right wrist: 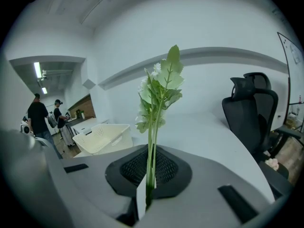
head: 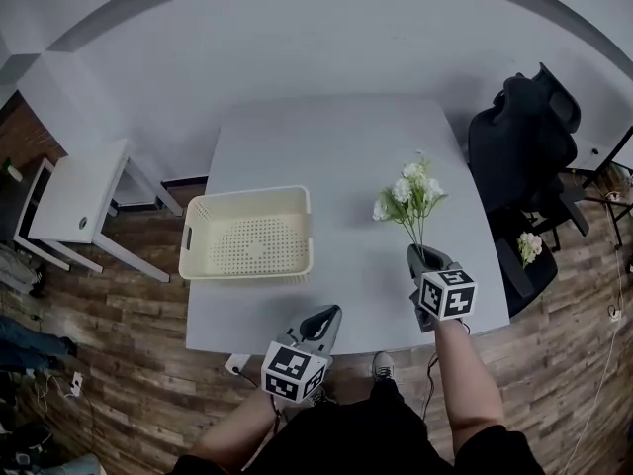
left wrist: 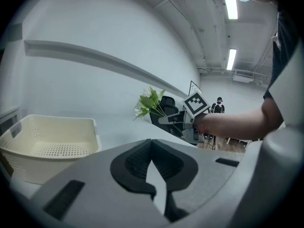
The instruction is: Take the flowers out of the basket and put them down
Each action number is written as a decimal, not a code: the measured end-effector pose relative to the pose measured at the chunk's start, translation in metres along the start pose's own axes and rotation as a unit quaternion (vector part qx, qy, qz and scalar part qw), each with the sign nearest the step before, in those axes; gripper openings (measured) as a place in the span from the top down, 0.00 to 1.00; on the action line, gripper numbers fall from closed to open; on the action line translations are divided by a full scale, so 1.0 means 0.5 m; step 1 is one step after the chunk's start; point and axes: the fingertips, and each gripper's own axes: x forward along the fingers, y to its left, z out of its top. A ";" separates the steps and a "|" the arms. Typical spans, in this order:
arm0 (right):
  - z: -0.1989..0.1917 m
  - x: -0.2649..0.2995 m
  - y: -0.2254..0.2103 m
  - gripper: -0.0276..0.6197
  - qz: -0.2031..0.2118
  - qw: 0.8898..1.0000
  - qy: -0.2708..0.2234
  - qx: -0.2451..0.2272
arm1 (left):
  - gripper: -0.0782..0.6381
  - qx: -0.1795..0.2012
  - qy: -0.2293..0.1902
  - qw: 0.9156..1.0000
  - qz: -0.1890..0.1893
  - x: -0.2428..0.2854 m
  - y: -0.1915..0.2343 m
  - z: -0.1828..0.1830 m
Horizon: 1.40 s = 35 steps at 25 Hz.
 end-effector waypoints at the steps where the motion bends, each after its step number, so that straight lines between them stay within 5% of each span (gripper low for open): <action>1: -0.006 0.003 -0.020 0.93 -0.002 1.000 0.002 0.006 | 0.88 -0.001 0.003 1.000 0.001 0.013 -0.004 0.000; 20: -0.166 0.144 -0.250 0.93 0.014 0.991 0.081 0.106 | 0.88 -0.037 0.059 0.996 0.055 0.206 -0.045 -0.034; 35: -0.216 0.207 -0.289 0.93 0.036 0.983 0.123 0.128 | 0.88 -0.070 0.069 0.990 0.103 0.239 -0.041 -0.054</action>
